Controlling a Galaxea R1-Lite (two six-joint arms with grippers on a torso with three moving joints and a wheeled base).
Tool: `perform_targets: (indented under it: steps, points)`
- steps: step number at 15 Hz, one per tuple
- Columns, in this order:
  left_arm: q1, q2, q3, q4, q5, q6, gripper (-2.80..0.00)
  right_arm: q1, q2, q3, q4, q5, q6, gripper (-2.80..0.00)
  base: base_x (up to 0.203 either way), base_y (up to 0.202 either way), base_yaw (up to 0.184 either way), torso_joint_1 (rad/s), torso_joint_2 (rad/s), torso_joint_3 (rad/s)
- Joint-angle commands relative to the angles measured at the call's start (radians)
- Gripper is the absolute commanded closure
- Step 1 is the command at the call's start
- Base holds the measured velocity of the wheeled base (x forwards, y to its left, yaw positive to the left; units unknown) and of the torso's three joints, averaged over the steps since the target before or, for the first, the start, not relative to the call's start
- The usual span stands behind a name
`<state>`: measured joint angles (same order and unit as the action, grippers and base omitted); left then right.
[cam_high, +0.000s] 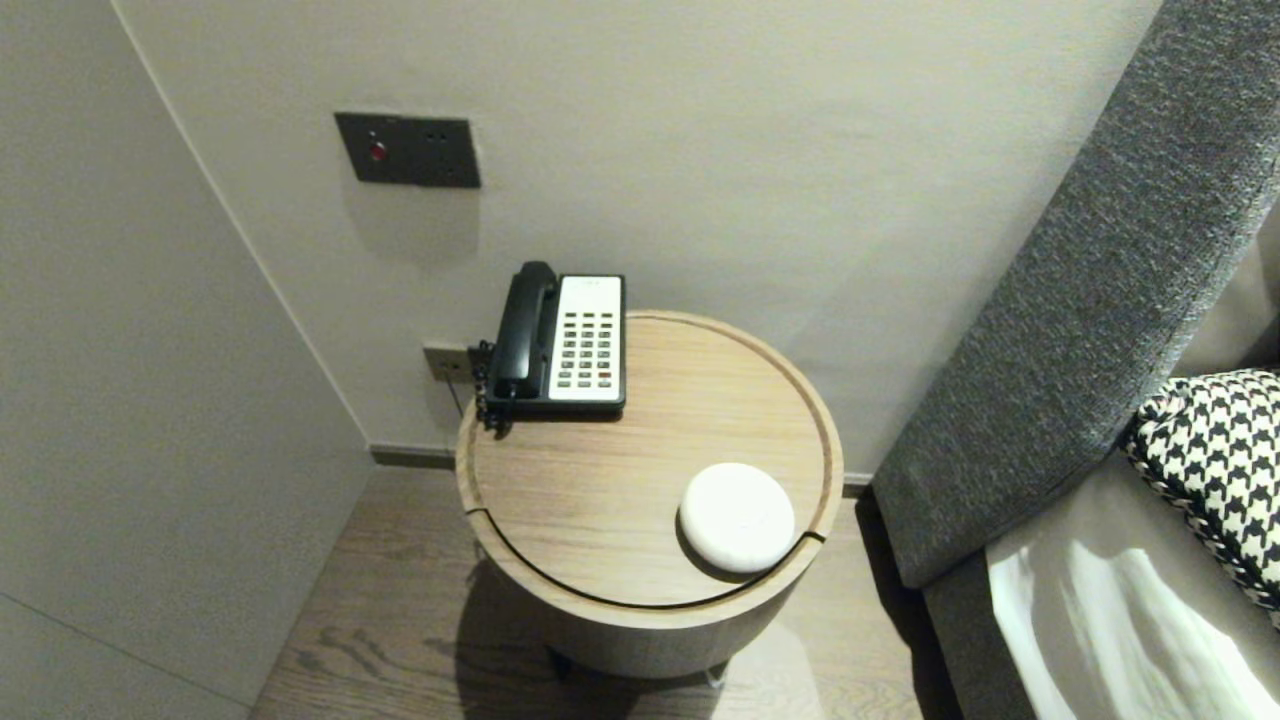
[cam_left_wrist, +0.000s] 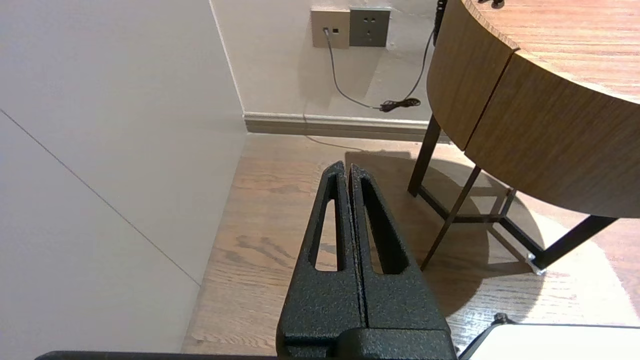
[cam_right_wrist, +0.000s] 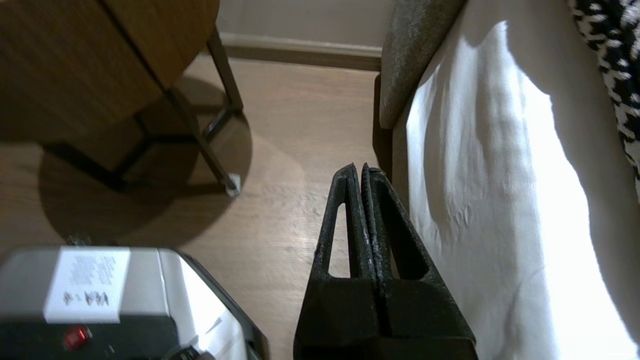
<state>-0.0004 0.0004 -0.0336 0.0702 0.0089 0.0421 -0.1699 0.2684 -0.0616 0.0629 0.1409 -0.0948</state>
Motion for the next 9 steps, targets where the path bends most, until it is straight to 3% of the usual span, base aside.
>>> perform_targets:
  steps: [1, 4, 7, 9]
  points:
    - [0.0, 0.0, 0.0, 0.0, 0.0, 0.0, 0.0, 0.004, 0.0, 0.015, -0.028, -0.001, 0.032, 0.0, 0.0, 0.0, 0.0, 0.0, 0.0, 0.0]
    - [0.0, 0.0, 0.0, 0.0, 0.0, 0.0, 0.0, 0.076, 0.004, 0.013, -0.021, -0.008, 0.054, 0.0, 0.0, 0.0, 0.0, 0.0, 0.0, 0.0]
    - [0.0, 0.0, 0.0, 0.0, 0.0, 0.001, 0.0, 0.154, -0.035, 0.03, -0.02, -0.128, 0.089, 0.0, 0.0, 0.0, 0.0, 0.0, 0.0, 0.0]
    - [0.0, 0.0, 0.0, 0.0, 0.0, -0.001, 0.0, 0.174, -0.101, 0.043, -0.02, -0.15, 0.087, 0.0, 0.0, 0.0, 0.0, 0.0, 0.0, 0.0]
